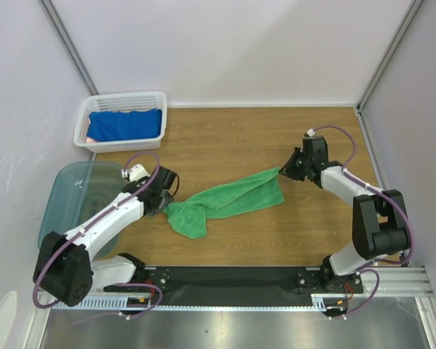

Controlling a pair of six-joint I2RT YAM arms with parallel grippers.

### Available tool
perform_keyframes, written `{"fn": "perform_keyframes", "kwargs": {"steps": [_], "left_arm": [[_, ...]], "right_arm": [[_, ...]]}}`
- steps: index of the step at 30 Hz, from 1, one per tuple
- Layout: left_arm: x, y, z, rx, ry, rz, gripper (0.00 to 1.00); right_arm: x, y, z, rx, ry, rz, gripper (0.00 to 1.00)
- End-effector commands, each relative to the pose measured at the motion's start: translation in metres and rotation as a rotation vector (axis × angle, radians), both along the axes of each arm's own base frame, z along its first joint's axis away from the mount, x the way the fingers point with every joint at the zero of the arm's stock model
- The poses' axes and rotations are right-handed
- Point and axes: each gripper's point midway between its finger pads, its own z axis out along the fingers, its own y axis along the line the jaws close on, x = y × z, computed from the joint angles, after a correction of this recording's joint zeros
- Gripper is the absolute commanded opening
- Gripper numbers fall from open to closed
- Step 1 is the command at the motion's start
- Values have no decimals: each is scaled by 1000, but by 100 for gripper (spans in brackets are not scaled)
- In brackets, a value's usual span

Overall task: Fold and stack the towels
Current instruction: Flatten out the crumpled towel

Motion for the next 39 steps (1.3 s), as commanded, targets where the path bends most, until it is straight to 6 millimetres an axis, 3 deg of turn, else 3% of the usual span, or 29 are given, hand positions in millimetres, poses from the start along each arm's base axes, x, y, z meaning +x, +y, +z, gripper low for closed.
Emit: {"fn": "perform_keyframes", "kwargs": {"steps": [1, 4, 11, 13, 16, 18, 20, 22, 31, 36, 39], "left_arm": [[4, 8, 8, -8, -52, 57, 56], [12, 3, 13, -15, -72, 13, 57], [56, -40, 41, -85, -189, -224, 57], [60, -51, 42, -87, -180, -289, 57], [57, -75, 47, -86, -182, -423, 58], [51, -107, 58, -97, -228, -575, 59], [33, -139, 72, -54, -264, -777, 61], [21, -149, 75, 3, -255, -863, 63], [-36, -185, 26, 107, -75, -1042, 64], [-49, -194, -14, 235, 38, -1077, 64], [-51, -191, -25, 292, 96, -1049, 65]], "right_arm": [[3, -17, 23, -46, -50, -38, 0], [-3, -25, 25, -61, -44, -47, 0], [-20, -36, 20, -70, -13, -74, 0], [-23, -41, 19, -66, -3, -93, 0], [-25, -51, 25, -60, -3, -130, 0], [-24, -58, 28, -56, -1, -161, 0], [-22, -64, 35, -39, -15, -180, 0], [-20, -67, 38, -40, -23, -187, 0], [-12, -65, 38, -34, -35, -155, 0], [-11, -66, 41, -44, -55, -143, 0], [-10, -67, 43, -43, -60, -143, 0]]}}
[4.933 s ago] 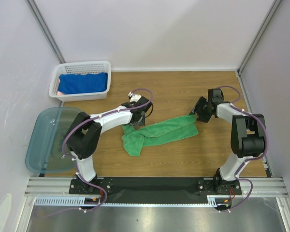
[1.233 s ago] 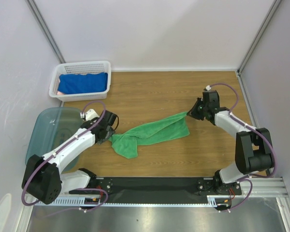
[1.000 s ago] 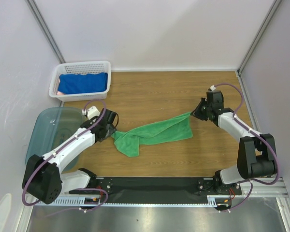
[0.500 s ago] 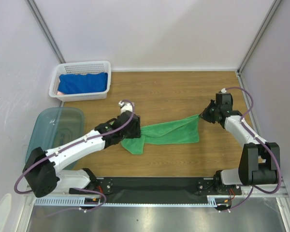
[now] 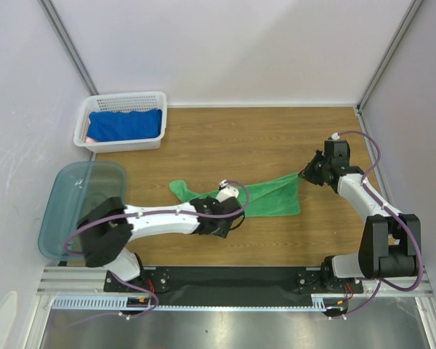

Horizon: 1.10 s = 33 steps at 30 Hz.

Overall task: Fold and stack the towels
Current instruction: Flatten out the crumpled towel

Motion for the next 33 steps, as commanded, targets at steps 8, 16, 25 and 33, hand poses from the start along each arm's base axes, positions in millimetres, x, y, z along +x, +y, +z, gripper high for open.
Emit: {"fn": "perform_keyframes", "kwargs": {"steps": [8, 16, 25, 33], "left_arm": [[11, 13, -9, 173, -56, 130, 37], [25, 37, 56, 189, -184, 184, 0], [32, 37, 178, -10, -363, -54, 0], [16, 60, 282, -224, -506, -145, 0]], "right_arm": [[16, 1, 31, 10, -116, 15, 0], [20, -3, 68, 13, -186, 16, 0], [16, -27, 188, -66, -417, -20, 0], [-22, -47, 265, -126, -530, -80, 0]]}}
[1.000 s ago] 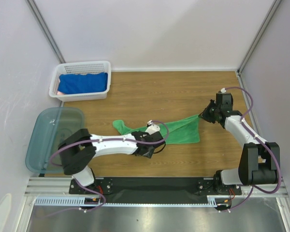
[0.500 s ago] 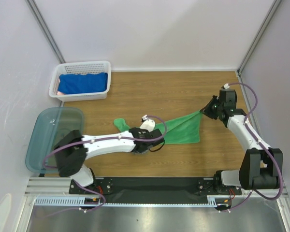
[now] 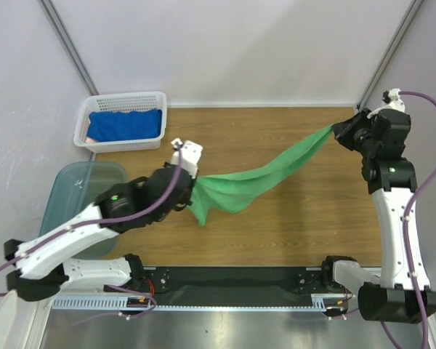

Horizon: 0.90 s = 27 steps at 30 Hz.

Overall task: Fold and stack the towels
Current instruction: Flatten out the crumpled towel

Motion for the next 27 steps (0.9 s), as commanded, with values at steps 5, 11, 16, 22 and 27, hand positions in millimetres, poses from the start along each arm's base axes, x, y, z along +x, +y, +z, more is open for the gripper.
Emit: {"fn": "perform_keyframes", "kwargs": {"steps": [5, 11, 16, 22, 27], "left_arm": [[-17, 31, 71, -88, -116, -88, 0], [-41, 19, 88, -181, -51, -219, 0], [-33, 31, 48, -99, 19, -110, 0], [2, 13, -26, -125, 175, 29, 0], [42, 4, -67, -225, 205, 108, 0]], "right_arm": [[-63, -16, 61, -72, -62, -80, 0], [-115, -39, 87, -99, -26, -234, 0], [-136, -60, 56, -144, 165, -350, 0], [-114, -53, -46, -133, 382, -298, 0], [-66, -44, -86, -90, 371, -249, 0]]}}
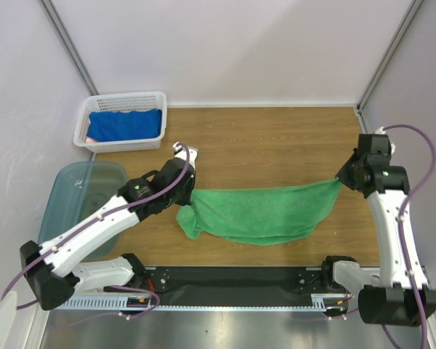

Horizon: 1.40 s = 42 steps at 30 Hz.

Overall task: Fold and stack the towels
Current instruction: Flatten out the crumpled towel

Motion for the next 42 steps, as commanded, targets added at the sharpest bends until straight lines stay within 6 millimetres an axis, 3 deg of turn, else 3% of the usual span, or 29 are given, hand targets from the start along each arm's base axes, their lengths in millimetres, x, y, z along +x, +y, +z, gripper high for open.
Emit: {"fn": "perform_keyframes", "kwargs": {"steps": [1, 3, 4, 7, 8, 12, 14, 15, 17, 18, 19, 21, 24, 25, 26, 27, 28, 32, 34, 36, 42], "left_arm": [[36, -25, 3, -163, -60, 27, 0], [53, -32, -3, -161, -100, 2, 0], [60, -36, -17, -112, -89, -35, 1], [83, -29, -34, -36, -73, -29, 0], [96, -25, -43, -5, -52, -10, 0], [127, -15, -56, 52, -47, 5, 0], [145, -17, -54, 29, -56, -4, 0], [152, -18, -68, 49, -33, -16, 0], [169, -23, -65, 40, -45, -27, 0], [176, -24, -81, 73, -19, -41, 0], [183, -25, -81, 83, -24, -42, 0], [202, -25, -78, 113, -41, -19, 0], [224, -26, -89, 123, -6, -2, 0], [228, -26, -104, 131, 26, 0, 0], [239, -26, -98, 118, 16, 13, 1], [240, -25, -105, 118, 46, 19, 3], [243, -25, -114, 119, 69, 27, 15], [251, -30, -110, 94, 84, 37, 74], [245, -27, -109, 88, 105, 67, 87], [239, -23, -99, 66, 100, 100, 88], [199, 5, -104, 94, 166, 217, 82]], "right_arm": [[47, 0, 12, 17, -162, -2, 0], [66, -1, -7, 22, -136, -2, 0], [84, -2, -13, 19, -146, 3, 0], [114, -4, -21, 11, -170, 12, 0], [126, -2, -32, 16, -145, 31, 0], [170, 1, -48, 33, -167, 66, 0], [185, 3, -59, 41, -157, 81, 0], [199, 2, -72, 47, -130, 79, 0], [214, 3, -84, 55, -109, 90, 0], [227, 2, -95, 58, -81, 92, 0], [234, 5, -102, 69, -68, 108, 0], [247, 9, -110, 93, -54, 129, 0], [275, 17, -123, 127, -69, 160, 0], [284, 18, -129, 136, -67, 162, 0], [289, 16, -132, 138, -61, 157, 0], [291, 16, -137, 138, -45, 154, 0], [294, 15, -152, 141, -14, 148, 0], [311, 14, -157, 147, -2, 160, 0], [313, 15, -162, 152, 13, 164, 0], [319, 14, -164, 154, 13, 161, 0], [320, 11, -169, 148, 31, 157, 0]]}}
